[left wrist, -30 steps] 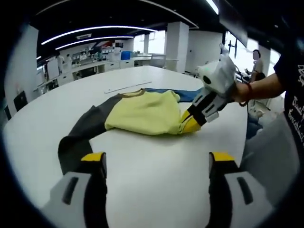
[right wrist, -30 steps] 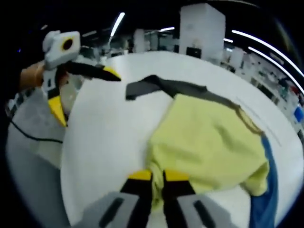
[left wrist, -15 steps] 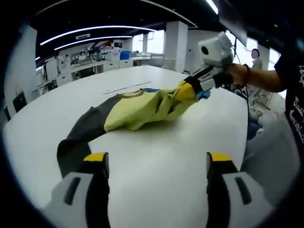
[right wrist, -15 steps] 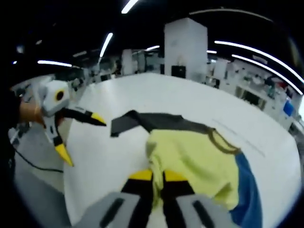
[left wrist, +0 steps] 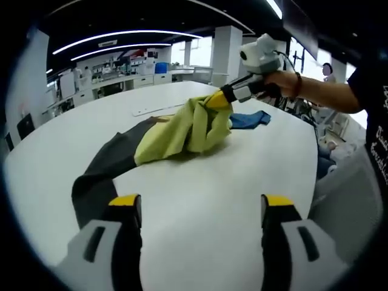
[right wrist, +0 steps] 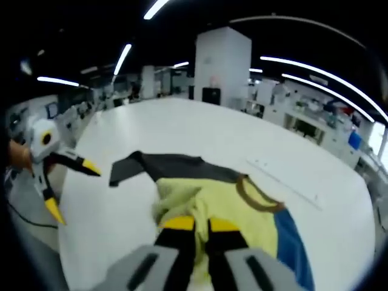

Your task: Fold the garment on the visible template until the final outline fits inside the template.

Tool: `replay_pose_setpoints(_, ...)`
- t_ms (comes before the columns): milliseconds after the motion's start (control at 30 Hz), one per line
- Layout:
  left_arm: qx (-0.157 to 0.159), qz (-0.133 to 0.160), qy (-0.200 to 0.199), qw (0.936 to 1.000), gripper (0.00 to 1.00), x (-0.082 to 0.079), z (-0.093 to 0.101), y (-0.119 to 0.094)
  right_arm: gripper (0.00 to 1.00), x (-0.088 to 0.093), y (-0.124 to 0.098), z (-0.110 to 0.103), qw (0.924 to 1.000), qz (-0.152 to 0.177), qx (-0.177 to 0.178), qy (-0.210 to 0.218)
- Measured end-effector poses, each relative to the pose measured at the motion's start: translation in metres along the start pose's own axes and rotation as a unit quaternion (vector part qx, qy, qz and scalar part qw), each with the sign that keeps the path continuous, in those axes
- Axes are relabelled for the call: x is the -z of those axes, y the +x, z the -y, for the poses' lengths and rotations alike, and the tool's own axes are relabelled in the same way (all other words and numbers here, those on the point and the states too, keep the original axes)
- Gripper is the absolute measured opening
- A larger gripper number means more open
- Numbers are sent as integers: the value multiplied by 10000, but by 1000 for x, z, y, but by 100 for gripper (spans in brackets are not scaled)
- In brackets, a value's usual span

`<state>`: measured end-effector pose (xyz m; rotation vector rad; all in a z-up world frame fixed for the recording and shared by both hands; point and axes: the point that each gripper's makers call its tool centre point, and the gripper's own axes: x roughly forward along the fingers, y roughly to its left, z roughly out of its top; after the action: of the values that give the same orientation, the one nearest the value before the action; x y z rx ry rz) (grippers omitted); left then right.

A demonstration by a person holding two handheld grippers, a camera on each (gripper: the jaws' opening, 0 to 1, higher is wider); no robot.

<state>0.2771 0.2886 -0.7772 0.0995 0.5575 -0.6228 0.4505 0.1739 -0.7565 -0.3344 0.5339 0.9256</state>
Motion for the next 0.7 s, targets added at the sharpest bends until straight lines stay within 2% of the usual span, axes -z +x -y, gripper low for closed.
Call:
replay_pose_setpoints(367, -12, 21, -137, 9999, 71, -1, -4, 9, 2, 23, 32, 26, 9991, -359, 119, 199)
replay_pose_setpoints(700, -17, -42, -283, 9996, 66, 4, -6, 13, 2, 46, 51, 34, 9960, -664, 151, 581)
